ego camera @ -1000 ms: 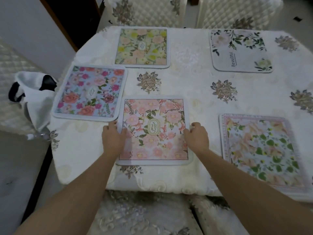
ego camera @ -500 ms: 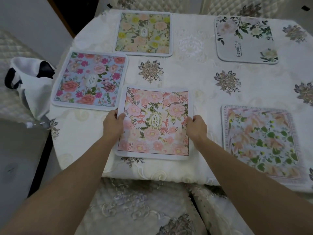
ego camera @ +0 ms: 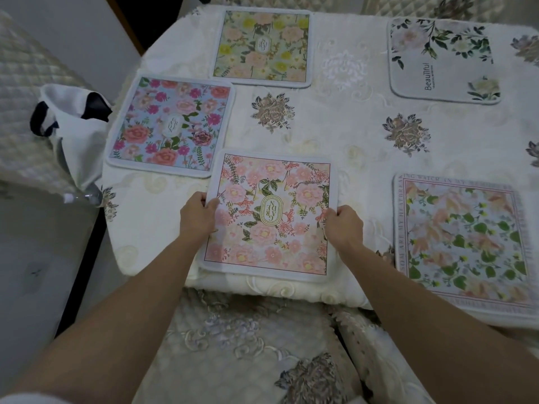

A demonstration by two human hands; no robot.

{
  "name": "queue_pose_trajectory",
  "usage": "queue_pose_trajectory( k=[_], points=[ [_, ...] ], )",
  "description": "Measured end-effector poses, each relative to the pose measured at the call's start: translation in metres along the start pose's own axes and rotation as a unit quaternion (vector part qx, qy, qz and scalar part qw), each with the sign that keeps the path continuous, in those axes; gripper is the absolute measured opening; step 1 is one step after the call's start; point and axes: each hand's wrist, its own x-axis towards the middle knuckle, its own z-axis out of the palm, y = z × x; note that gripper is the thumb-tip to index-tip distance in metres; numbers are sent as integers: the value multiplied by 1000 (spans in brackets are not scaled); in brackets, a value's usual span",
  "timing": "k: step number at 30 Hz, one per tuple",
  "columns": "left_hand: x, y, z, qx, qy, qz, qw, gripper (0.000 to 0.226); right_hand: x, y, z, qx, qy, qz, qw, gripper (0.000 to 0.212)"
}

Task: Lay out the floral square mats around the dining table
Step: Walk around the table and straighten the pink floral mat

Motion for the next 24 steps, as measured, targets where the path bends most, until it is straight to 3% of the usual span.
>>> queue_pose_trajectory(
  k=[24],
  points=[
    [-2, -13, 3, 71, 21, 60, 995, 25, -3, 5, -10, -62, -12, 4, 998, 27]
  ],
)
